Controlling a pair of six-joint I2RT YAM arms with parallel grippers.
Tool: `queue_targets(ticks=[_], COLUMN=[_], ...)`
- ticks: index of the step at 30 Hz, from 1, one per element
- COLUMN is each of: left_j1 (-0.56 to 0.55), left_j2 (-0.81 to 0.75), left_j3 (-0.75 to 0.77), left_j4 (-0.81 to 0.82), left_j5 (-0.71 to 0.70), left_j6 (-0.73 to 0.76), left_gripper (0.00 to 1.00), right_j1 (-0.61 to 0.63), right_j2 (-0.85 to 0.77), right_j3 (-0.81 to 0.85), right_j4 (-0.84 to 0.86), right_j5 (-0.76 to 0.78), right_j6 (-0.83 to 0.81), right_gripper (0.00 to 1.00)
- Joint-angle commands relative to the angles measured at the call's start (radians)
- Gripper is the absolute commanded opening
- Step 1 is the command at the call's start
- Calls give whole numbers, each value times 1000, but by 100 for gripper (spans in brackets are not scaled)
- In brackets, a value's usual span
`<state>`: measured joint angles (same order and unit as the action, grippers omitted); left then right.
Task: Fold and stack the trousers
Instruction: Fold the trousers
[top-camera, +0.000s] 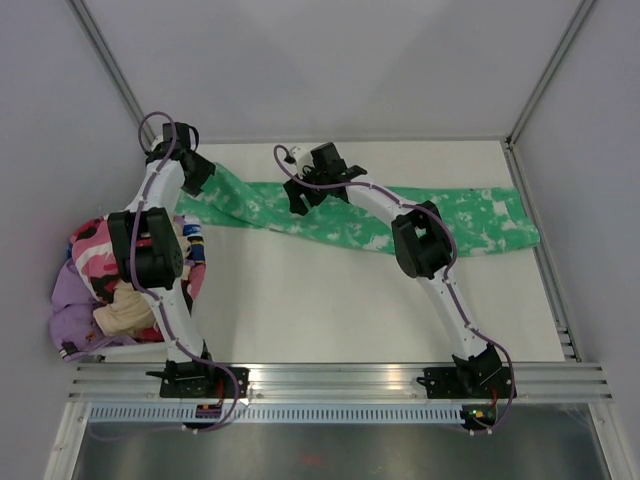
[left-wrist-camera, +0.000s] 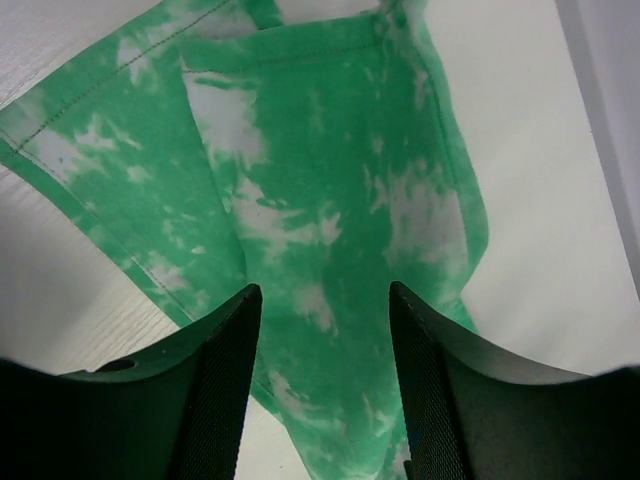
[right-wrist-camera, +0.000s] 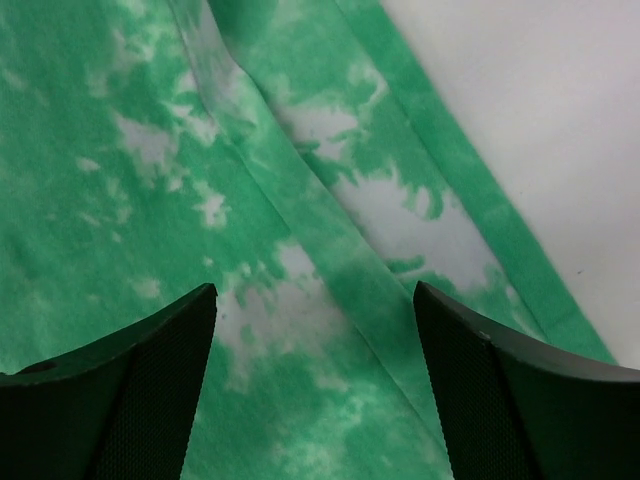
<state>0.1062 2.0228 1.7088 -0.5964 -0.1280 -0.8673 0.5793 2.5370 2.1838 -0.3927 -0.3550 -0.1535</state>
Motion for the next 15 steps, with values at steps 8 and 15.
queue_targets(ticks=[8,15], left_j1=[72,82], left_j2=[-18,31], left_j3=[-61,-55], left_j4=[-28,-36], left_j5=[53,22], left_j6=[-55,-114], left_gripper=[60,54], right_j1=[-2,-2], right_j2=[52,19], right_j3=[33,45], right_j4=[55,75], right_j5=[120,125], right_j6=[-37,-11], right_gripper=[55,15])
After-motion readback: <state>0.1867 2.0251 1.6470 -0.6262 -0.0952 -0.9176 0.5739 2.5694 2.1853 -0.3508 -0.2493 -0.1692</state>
